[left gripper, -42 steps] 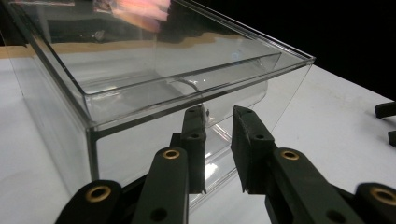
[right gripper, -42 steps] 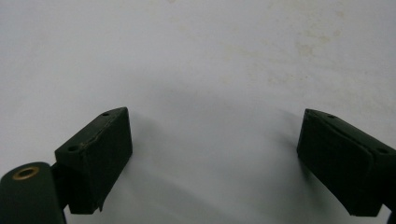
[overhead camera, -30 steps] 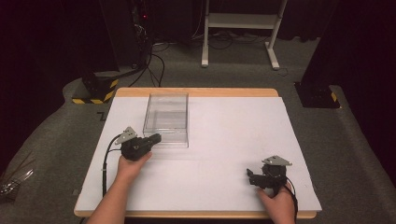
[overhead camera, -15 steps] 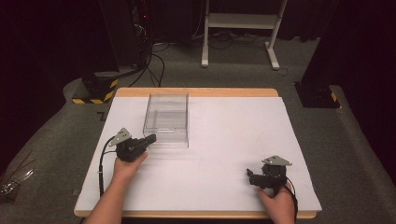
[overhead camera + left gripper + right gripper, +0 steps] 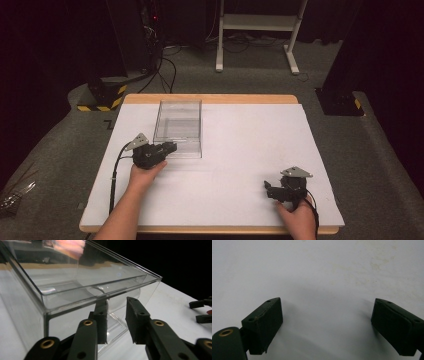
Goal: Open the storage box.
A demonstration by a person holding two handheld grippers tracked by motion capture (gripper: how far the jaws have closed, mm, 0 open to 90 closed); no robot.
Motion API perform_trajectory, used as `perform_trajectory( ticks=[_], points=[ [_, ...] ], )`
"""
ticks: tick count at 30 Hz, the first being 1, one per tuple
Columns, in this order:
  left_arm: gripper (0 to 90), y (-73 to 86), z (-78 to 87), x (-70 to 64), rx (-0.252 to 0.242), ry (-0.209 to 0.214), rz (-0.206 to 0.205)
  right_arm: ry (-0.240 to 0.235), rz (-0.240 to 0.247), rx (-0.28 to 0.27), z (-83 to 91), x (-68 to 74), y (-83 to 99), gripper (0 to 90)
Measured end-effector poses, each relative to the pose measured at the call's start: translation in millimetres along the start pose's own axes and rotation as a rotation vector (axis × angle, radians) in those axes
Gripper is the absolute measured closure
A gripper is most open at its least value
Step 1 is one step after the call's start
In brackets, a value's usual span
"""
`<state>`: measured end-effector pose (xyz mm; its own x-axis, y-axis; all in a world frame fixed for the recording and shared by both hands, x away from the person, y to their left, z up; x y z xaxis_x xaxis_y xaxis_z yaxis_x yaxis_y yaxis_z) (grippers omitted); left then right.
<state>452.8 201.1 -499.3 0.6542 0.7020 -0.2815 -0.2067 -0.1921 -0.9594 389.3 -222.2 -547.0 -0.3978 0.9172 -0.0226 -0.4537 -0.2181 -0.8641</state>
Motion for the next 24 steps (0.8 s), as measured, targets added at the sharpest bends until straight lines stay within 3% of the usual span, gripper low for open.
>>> perform_trajectory(
  ticks=[4, 9, 24],
  points=[
    [75.3, 0.0, 2.3, 2.9, -0.008, 0.027, 0.013, -0.001, 0.0, 0.0, 0.0, 0.0, 0.0, 10.3],
    [77.3, -0.4, 4.6, 2.5, -0.009, 0.055, -0.005, 0.0, 0.0, 0.0, 0.0, 0.0, 0.0, 10.3],
    [79.2, 3.6, 16.4, -7.9, -0.015, 0.083, -0.01, 0.0, 0.001, 0.0, 0.1, 0.0, 0.0, 10.3]
  ],
)
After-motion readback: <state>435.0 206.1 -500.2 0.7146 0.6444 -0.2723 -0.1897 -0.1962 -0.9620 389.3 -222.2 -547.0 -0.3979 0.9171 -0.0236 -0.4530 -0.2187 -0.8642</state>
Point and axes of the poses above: each handheld gripper's, and its own axes: z roughly backward along the jaws, y roughly out of its underside, x roughly to its left, the point moved 6 cm from there along -z, roughly forward along the jaws, and after that the axes turned 15 degrees about -x, right-handed, at the moved point
